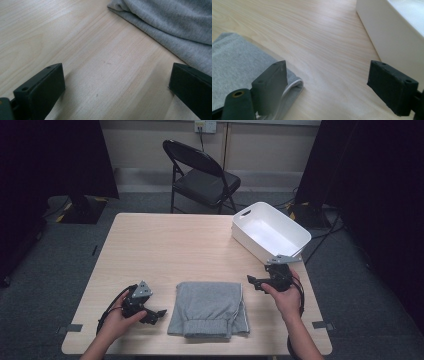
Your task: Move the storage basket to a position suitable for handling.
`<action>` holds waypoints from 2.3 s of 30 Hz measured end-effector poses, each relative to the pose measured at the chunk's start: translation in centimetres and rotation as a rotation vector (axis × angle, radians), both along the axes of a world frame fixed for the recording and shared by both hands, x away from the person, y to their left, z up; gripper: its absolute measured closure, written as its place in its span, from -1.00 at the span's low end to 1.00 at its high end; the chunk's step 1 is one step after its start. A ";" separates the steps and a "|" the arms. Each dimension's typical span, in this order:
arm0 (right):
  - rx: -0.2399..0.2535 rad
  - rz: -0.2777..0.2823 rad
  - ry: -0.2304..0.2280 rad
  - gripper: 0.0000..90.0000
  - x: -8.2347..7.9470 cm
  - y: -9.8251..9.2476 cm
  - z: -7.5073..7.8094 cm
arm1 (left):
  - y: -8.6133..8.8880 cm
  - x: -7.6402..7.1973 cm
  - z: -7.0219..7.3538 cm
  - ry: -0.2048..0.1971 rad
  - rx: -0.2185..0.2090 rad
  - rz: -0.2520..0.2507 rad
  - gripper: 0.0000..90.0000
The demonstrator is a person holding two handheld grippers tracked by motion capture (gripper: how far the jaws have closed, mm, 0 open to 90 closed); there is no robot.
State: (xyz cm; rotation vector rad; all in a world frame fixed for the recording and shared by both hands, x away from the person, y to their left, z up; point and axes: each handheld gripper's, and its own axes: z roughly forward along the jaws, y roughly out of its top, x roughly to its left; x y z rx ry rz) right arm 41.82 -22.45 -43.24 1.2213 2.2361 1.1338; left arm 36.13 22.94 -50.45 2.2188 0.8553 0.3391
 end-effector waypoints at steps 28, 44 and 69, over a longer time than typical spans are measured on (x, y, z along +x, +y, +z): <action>0.016 -0.032 -0.036 -0.57 4.3 -0.4 2.4 | 0.0 0.0 0.0 0.000 0.000 0.001 -1.00; 0.029 -0.112 -0.050 -0.50 6.1 -2.3 2.9 | 0.0 0.0 0.0 0.000 0.001 0.001 -1.00; 0.028 -0.168 -0.022 0.09 7.3 -2.4 0.5 | 0.0 0.0 0.0 0.000 0.001 0.000 -1.00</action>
